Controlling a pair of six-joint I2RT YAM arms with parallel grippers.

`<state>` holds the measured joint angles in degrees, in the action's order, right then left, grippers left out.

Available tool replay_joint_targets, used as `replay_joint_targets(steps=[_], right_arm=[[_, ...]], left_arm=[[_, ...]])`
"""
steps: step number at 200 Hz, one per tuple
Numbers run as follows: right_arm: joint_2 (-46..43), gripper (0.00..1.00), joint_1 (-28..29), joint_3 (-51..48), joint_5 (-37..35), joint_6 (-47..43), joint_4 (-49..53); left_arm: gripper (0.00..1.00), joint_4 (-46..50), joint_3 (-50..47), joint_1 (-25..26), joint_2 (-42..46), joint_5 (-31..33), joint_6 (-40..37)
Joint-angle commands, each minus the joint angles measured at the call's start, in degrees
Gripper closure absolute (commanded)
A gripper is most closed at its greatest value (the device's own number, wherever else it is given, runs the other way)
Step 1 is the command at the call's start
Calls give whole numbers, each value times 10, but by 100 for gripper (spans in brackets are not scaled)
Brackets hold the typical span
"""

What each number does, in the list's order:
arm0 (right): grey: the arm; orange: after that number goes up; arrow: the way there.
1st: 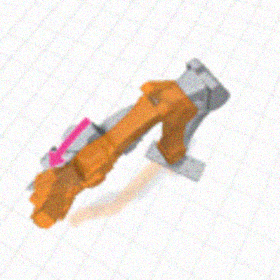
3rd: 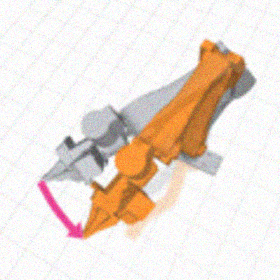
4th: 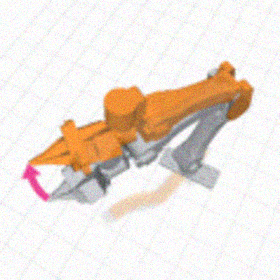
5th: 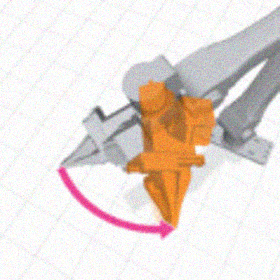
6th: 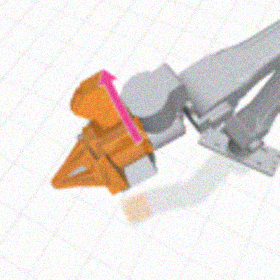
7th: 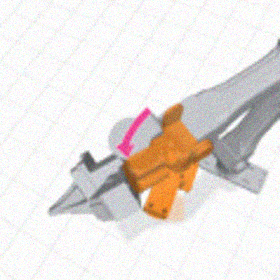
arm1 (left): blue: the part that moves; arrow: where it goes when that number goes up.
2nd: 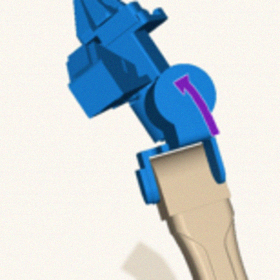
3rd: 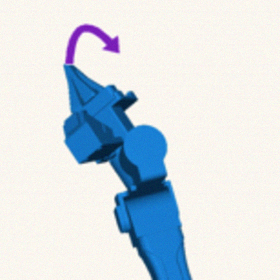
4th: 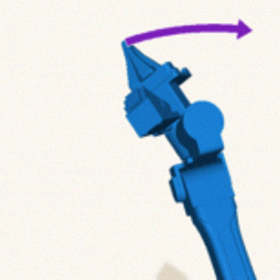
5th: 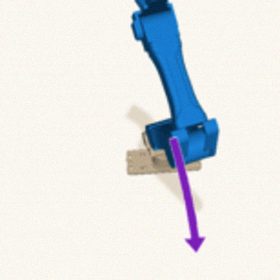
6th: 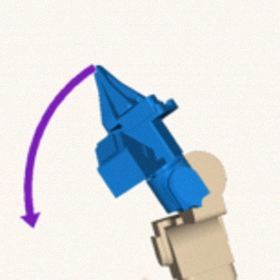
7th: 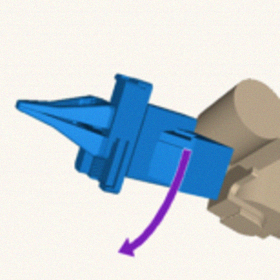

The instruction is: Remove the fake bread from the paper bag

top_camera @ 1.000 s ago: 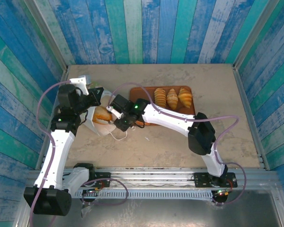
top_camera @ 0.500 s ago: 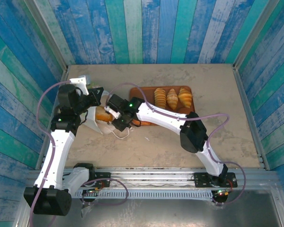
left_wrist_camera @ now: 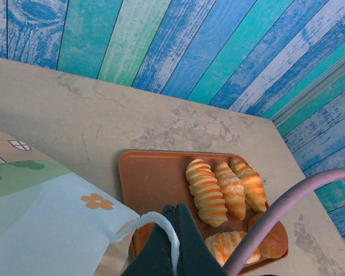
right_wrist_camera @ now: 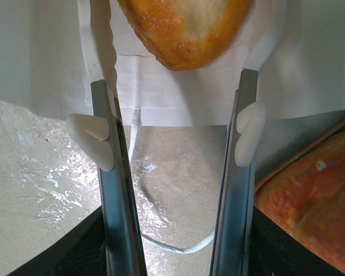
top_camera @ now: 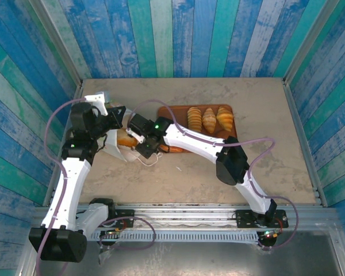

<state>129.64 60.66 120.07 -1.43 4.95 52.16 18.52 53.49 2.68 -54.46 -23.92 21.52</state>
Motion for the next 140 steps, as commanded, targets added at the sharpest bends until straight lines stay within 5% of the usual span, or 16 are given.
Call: replay_joint_targets(steps=[1,70,140], right_arm=[[11,47,-3,24,26,-10,21],[-36,65,-3,29,47,-28,39],[-100,64,-4,-7,64,-36,41]], left_arm=[[100,-8,5,0,6,2,-3],[100,-4,5,0,8,31,-2],[100,8,5,1,4,83,7]])
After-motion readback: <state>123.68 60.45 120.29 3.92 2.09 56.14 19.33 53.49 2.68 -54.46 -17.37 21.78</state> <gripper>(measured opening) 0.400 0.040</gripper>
